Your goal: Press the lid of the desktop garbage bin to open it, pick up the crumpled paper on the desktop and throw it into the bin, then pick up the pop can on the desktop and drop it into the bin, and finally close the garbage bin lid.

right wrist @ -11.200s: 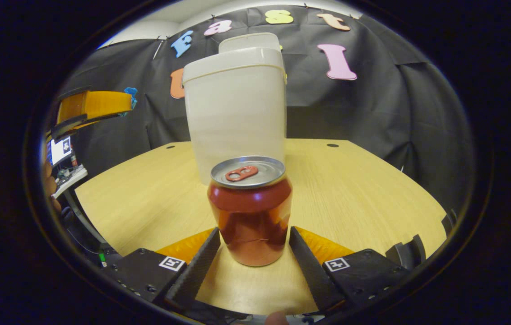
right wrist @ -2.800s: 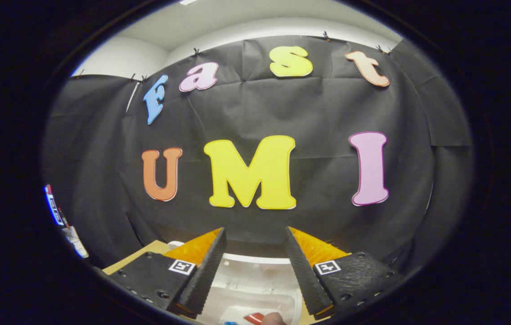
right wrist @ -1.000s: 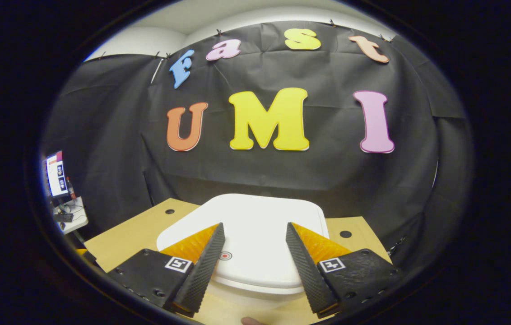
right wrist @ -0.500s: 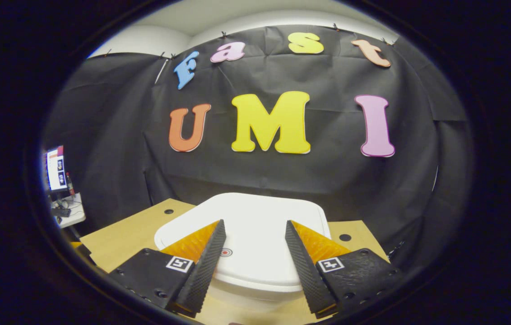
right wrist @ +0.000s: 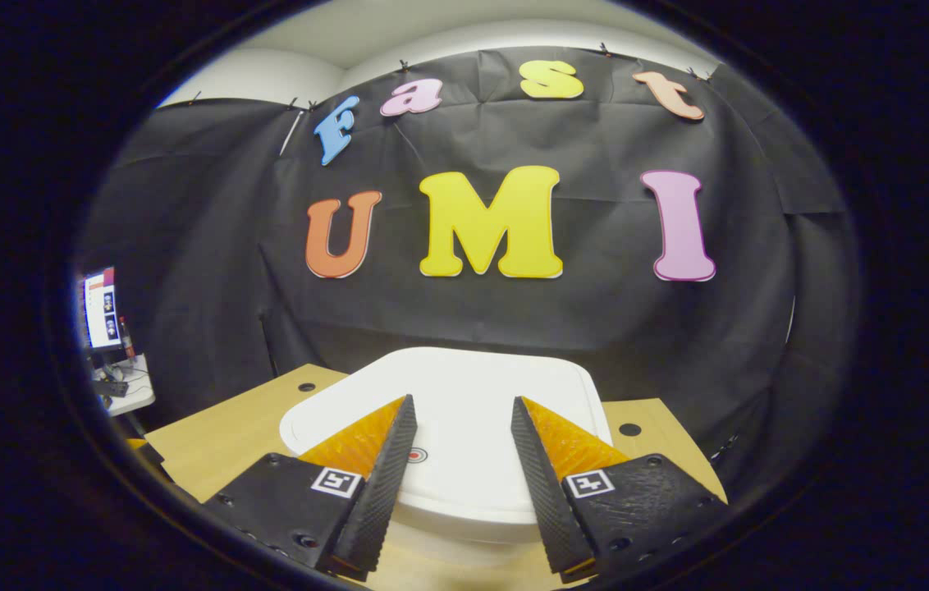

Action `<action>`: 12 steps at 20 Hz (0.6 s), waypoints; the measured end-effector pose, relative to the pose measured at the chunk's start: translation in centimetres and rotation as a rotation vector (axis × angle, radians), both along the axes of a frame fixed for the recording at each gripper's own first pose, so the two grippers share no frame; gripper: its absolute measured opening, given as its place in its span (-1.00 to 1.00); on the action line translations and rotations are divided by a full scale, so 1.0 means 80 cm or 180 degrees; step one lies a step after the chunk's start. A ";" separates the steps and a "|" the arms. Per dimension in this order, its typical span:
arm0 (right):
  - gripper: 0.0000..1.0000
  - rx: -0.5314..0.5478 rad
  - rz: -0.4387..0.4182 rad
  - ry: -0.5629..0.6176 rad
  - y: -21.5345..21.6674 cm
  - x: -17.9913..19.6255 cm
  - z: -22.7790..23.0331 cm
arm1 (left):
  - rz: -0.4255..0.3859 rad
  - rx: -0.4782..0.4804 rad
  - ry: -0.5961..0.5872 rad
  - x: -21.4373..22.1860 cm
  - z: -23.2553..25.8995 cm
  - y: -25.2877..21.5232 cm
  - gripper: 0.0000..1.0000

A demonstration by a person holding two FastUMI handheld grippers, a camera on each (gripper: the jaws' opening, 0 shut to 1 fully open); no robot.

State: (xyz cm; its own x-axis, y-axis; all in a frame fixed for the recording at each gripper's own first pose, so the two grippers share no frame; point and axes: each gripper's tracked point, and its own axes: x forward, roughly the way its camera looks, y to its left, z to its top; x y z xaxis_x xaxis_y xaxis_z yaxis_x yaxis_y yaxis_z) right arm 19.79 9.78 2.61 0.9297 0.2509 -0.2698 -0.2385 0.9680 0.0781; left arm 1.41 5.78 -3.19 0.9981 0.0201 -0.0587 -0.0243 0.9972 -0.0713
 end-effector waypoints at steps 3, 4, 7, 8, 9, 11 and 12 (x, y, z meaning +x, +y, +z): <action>0.51 -0.0026 -0.0082 -0.0152 0.000 0.001 0.011 | -0.0002 0.0003 -0.0045 -0.001 0.007 -0.001 0.98; 0.48 0.0044 -0.0128 -0.0171 -0.002 0.001 0.016 | -0.0007 0.0008 -0.0055 -0.002 0.009 -0.002 0.98; 0.52 0.0235 -0.0044 -0.0104 0.007 0.000 0.020 | 0.0014 0.0034 -0.0083 -0.003 0.011 0.001 0.98; 0.75 0.0174 -0.0002 -0.0098 0.011 -0.003 0.019 | 0.0028 0.0026 -0.0099 -0.004 0.013 0.003 0.98; 0.79 0.0092 0.0003 -0.0095 0.011 -0.005 0.020 | 0.0037 0.0009 -0.0108 -0.005 0.014 0.005 0.98; 0.87 0.0006 -0.0026 -0.0148 0.005 -0.010 0.034 | 0.0048 -0.0018 -0.0111 -0.005 0.015 0.008 0.98; 0.87 -0.0003 -0.0020 -0.0197 0.005 -0.013 0.042 | 0.0054 -0.0020 -0.0106 -0.004 0.014 0.007 0.98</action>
